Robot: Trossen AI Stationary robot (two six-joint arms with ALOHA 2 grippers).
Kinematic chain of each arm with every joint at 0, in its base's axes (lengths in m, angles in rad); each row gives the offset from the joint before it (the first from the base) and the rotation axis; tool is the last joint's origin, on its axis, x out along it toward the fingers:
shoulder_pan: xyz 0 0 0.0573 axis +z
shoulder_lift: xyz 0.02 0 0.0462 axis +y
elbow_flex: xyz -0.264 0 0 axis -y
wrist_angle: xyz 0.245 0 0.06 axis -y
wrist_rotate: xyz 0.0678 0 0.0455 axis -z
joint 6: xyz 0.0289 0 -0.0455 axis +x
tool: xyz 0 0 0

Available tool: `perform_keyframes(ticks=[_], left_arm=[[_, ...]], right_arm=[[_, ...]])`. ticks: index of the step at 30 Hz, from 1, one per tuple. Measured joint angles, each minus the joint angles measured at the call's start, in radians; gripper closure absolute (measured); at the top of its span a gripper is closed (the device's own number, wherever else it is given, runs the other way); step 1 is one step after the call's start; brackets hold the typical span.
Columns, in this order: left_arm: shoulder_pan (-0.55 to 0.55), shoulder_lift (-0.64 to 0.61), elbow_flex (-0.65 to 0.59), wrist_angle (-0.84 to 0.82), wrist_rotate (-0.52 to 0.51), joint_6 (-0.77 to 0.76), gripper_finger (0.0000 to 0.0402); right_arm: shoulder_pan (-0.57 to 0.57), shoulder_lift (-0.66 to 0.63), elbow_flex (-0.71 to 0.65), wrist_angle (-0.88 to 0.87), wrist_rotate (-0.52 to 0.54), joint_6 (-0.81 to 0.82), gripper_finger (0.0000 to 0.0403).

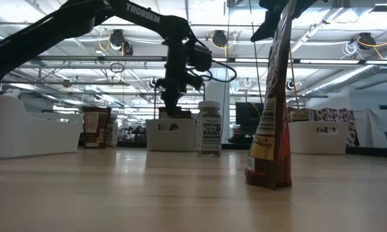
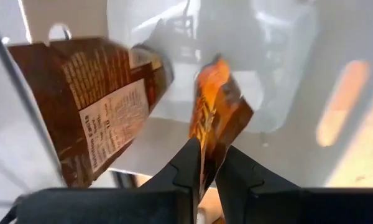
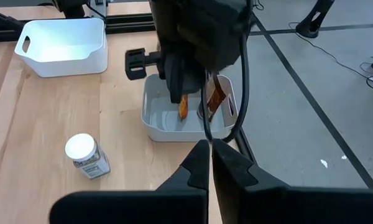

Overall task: Sort spices by type
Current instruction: Adjust the orange spice pack, then put the orange spice pack into the gray bin

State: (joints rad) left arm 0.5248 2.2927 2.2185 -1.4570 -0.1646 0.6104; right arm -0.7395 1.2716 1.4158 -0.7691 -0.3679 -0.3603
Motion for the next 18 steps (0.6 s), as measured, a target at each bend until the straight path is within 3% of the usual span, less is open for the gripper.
perform_keyframes(ticks=[2, 15, 18], left_arm=[[0.000, -0.014, 0.000, 0.001, 0.034, -0.001, 0.0352], [0.016, -0.151, 0.000, 0.001, 0.005, -0.023, 0.0352], [0.024, -0.226, 0.000, -0.003, 0.074, -0.070, 0.0352]], right_arm=[[0.000, 0.000, 0.000, -0.002, 0.000, 0.000, 0.0403], [0.000, 0.000, 0.000, -0.007, 0.000, -0.008, 0.0403], [0.000, 0.000, 0.000, -0.007, 0.000, -0.008, 0.0403]])
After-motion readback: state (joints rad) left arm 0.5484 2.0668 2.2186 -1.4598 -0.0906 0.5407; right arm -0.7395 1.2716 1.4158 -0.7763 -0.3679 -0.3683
